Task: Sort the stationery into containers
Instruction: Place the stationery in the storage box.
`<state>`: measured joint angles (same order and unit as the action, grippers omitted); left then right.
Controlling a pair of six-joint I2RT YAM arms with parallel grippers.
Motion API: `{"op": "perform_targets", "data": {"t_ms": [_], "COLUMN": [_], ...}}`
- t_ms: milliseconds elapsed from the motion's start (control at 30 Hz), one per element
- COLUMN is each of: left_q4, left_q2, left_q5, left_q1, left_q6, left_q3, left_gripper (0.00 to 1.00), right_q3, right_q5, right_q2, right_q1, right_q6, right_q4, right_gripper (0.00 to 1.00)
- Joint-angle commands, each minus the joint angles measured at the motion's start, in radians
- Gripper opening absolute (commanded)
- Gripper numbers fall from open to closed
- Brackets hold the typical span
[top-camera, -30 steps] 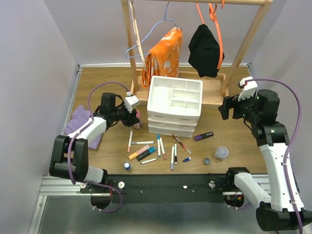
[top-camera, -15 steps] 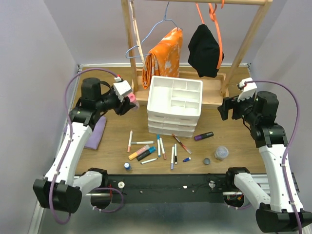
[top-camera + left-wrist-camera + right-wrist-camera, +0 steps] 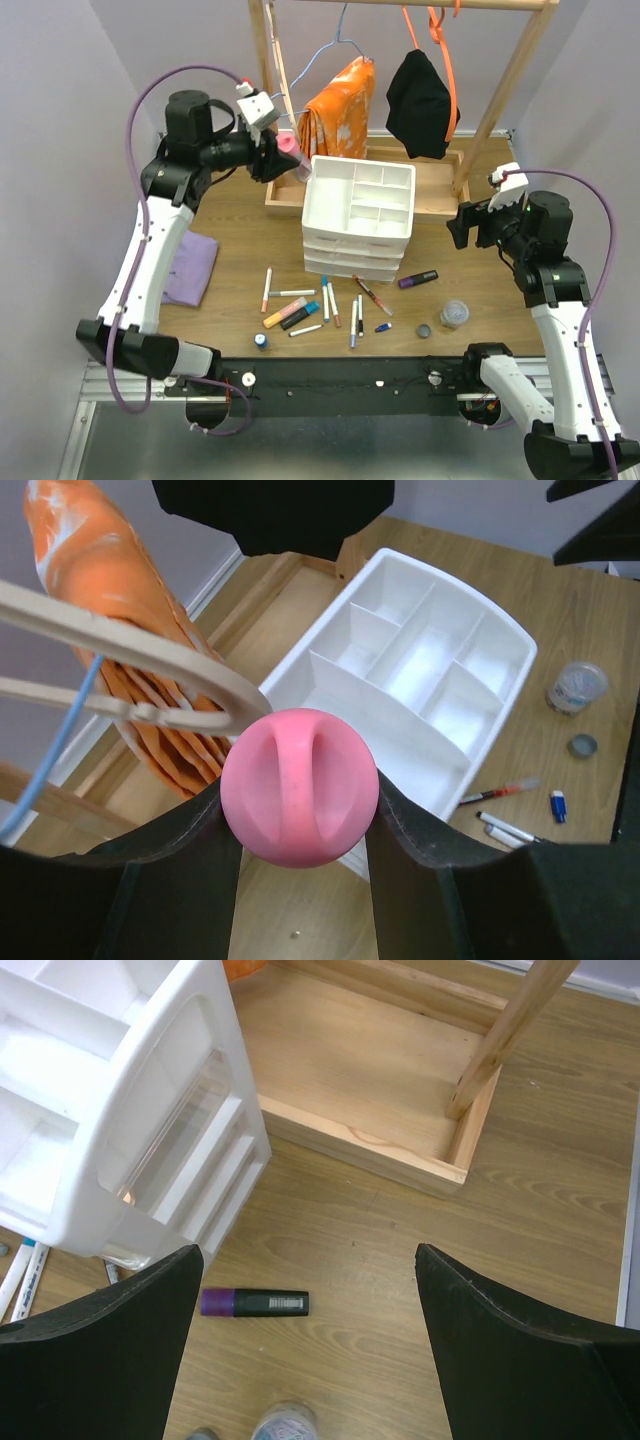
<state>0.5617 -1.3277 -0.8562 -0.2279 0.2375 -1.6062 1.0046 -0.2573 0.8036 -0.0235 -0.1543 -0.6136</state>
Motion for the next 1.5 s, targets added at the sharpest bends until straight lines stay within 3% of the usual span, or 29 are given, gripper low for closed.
{"op": "perform_targets", "data": {"t_ms": [0,367,833,1100,1333,1467], "left_q4": [0.029,0.026,0.004,-0.025,-0.045,-0.046], "left_q2": [-0.102,-0.172,-0.199,-0.277,-0.317,-0.323], "left_q5": [0.086,0.215,0.500,0.585,0.580,0.579], "left_q1": [-0.051,-0.165,-0.310,-0.317,-0.315,-0.315], "left_q6": [-0.033,0.005,0.112,0.075,0.033,0.013], "left_q3": [-0.146,-0.135,-0.067,-0.116,-0.129,-0.143], "left_gripper": [0.27,0.22,0.21,0.21,0.29,0.44], "right_q3": [-0.023,-0.047,-0.080,-0.087,-0.086,-0.086], "right_q5": [0.010,0.030,0.044,0.047,0.052,0.052], "right_q2": [-0.038,-0.076,-0.104,-0.106,-0.104,-0.099], "right_q1": [0.010,0.008,0.008,0.010,0.011,0.010], "right_q6": [-0.002,-0.008,-0.011,-0.011,-0.017,-0.016], "right_q4": [-0.003,-0.017,-0.011,-0.005,-0.006,-0.006], "right_gripper": [0.94,0.94,0.94,0.94,0.94,0.94]}}
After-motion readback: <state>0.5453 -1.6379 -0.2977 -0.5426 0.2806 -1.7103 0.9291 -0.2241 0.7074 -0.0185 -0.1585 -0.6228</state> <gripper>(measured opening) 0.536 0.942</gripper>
